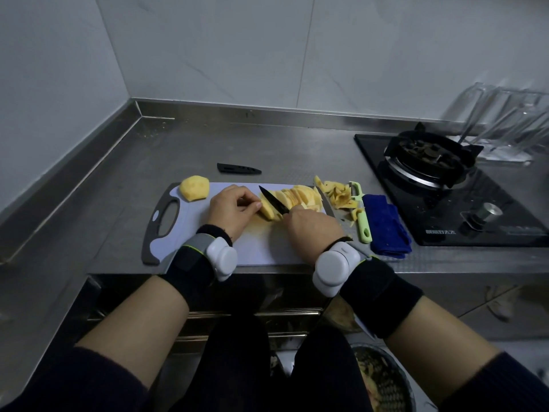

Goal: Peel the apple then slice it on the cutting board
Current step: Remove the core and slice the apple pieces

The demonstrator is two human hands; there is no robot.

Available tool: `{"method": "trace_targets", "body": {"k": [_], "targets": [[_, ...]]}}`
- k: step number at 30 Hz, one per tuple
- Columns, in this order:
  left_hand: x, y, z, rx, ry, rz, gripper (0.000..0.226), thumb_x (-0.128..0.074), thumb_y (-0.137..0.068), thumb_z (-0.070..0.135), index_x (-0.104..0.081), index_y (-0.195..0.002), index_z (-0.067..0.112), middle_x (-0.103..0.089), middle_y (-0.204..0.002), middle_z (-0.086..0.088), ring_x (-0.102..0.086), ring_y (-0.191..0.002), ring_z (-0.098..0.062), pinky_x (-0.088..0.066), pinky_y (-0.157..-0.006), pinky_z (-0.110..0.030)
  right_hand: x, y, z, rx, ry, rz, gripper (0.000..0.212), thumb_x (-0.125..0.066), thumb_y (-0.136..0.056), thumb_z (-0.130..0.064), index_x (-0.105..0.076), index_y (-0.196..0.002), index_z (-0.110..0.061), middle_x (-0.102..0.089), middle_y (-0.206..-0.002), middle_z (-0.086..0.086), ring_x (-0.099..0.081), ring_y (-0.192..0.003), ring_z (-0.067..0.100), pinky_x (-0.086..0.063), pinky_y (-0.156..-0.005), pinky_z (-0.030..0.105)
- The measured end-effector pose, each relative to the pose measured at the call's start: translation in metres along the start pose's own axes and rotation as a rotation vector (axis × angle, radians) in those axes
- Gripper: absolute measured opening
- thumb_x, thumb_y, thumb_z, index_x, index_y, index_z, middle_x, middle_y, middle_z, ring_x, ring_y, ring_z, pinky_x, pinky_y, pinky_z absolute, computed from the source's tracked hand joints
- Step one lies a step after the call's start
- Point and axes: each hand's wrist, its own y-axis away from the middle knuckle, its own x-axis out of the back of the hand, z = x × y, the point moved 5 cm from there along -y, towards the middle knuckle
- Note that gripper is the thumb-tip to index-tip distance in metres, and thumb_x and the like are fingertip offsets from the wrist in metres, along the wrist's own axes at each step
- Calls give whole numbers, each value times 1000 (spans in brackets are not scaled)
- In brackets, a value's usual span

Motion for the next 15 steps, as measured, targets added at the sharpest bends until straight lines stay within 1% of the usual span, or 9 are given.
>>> {"method": "trace_targets", "body": {"k": [3,9,13,15], "targets": [[0,0,0,1,-18,3,3,-73,-84,10,-71,-83,8,-64,-92,-5,-64,-83,-14,-50,-71,-5,1,3,-2,-10,-12,-1,36,-28,-105,-29,-50,-115,-2,-65,-107,15,-62,-97,37,-44,-75,40],[0,0,1,9,7,8,3,-73,-83,8,-70,-82,6,-64,-93,-7,-65,-84,-15,-50,-71,-5,2,5,-3,-11,-8,-17,37,-28,-105,-29,-50,-116,-2,-65,-107,15,-62,-97,36,-41,-73,40],[0,0,1,7,7,13,3,-73,-83,7,-70,-82,6,-64,-93,-7,-64,-84,-15,-49,-70,-4,3,7,-4,-6,2,-31,34,-29,-105,-26,-49,-117,-1,-65,-107,15,-62,-97,36,-43,-74,40],[0,0,0,5,6,11,3,-73,-83,7,-70,-82,5,-64,-94,-7,-65,-85,-16,-51,-71,-7,2,5,-5,-7,2,-41,32,-30,-104,-24,-49,-117,-1,-65,-107,15,-63,-96,36,-44,-74,40]]}}
